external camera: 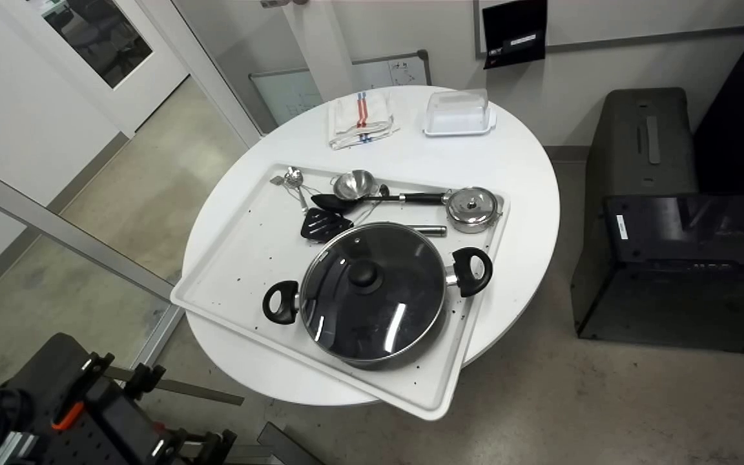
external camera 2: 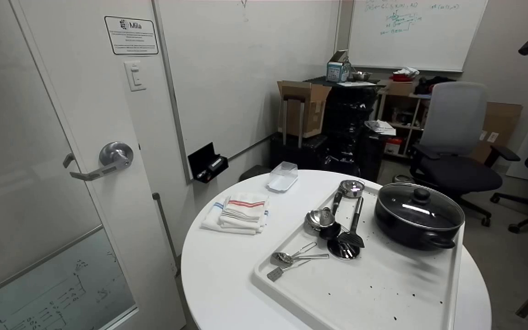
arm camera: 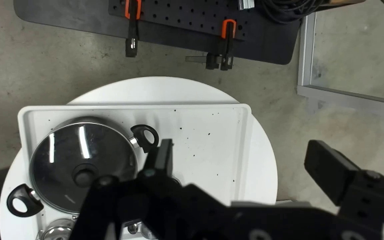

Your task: Remove the lid from the black pot

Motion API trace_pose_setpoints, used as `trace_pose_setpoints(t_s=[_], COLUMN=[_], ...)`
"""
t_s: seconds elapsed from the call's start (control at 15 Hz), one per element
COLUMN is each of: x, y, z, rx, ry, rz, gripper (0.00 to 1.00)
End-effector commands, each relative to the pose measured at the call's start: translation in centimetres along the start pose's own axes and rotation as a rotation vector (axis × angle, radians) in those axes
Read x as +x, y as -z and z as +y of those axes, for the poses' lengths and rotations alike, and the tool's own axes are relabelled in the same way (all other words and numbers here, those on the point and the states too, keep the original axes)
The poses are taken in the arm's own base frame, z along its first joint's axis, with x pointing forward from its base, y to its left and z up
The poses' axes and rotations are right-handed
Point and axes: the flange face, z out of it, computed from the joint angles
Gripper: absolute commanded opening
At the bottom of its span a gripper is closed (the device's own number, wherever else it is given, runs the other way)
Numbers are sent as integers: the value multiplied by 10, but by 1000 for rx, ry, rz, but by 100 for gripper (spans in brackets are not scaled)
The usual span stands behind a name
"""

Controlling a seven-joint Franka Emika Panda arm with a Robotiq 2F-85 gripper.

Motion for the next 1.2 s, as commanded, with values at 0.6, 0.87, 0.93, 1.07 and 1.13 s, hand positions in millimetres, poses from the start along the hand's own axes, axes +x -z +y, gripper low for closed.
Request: trace_pose_setpoints(t_s=[0.6,0.87,0.93,1.07,1.13], x=[123,161,169,186,194], y=[-59,-91,-99,-118,-126], z=[85,108,113,124,129], rx=[-131,-157,-161,-176,-182], ry=[-501,-609,-622,-666,-683], rz=[-18,-46,-49,-51,-52], gripper=[100,100,100,100,100])
